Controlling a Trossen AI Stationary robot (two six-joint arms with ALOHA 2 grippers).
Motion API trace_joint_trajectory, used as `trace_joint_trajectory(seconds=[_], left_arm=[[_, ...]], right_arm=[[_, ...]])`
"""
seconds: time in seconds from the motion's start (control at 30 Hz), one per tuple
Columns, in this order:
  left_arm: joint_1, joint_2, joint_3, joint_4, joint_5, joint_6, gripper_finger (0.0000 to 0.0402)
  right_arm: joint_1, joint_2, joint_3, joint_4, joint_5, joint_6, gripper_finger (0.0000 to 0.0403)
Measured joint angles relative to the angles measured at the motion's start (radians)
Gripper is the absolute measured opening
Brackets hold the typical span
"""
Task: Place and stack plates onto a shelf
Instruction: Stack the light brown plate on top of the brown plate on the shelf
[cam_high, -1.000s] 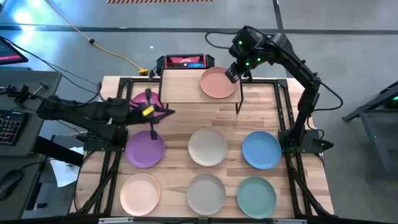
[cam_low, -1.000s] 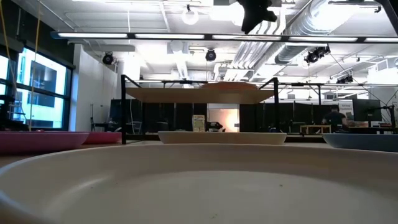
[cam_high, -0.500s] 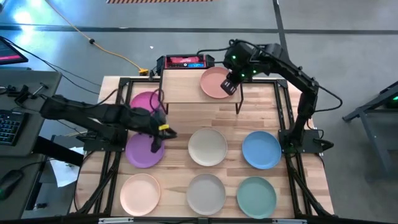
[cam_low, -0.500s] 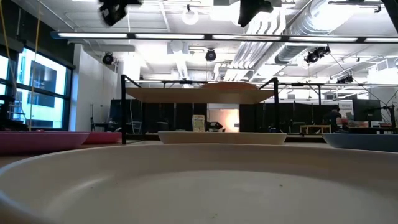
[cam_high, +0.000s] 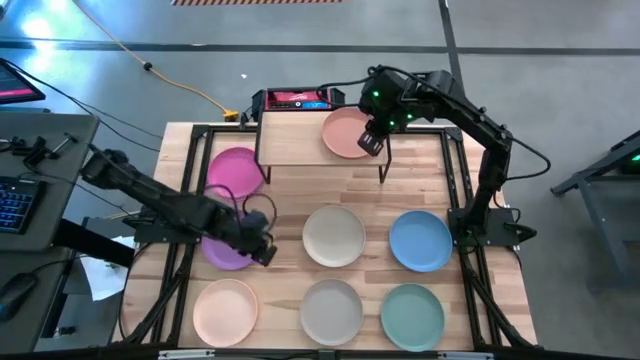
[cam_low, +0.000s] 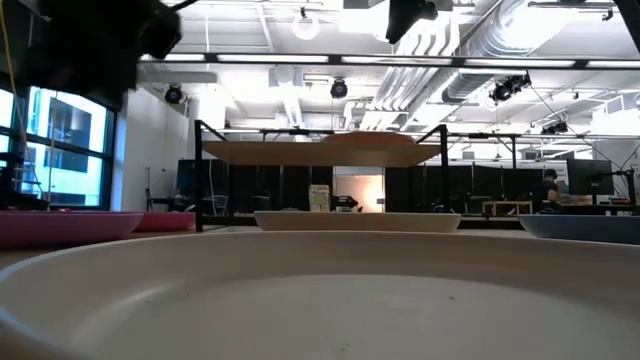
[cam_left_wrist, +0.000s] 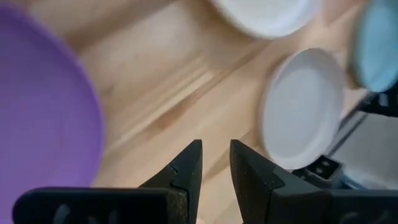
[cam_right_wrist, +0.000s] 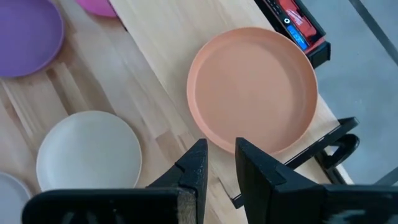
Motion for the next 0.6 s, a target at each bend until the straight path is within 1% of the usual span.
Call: trace_joint_trajectory(seconds=[0.17,0.37,0.5,0.6], left_arm=[[-0.089,0.084,0.0,0.006,-0.002,-0.216,0.0072],[-0.199,0.176,0.0,0.056,-0.002,-0.476,0.0072],[-0.258,0.234,0.0,0.111,-0.004,-0.606,0.0072],[-0.291,0.274,0.0,0.157,-0.006,-0.676,0.0072]], right_arm=[[0.0,0.0,0.0,0.0,0.0,-0.049,0.0062],[0.0,0.0,0.0,0.0,0.0,-0.075,0.0062],[0.0,0.0,0.0,0.001,0.0,-0.088,0.0062],[0.0,0.0,0.0,0.001,0.0,-0.1,0.0062]])
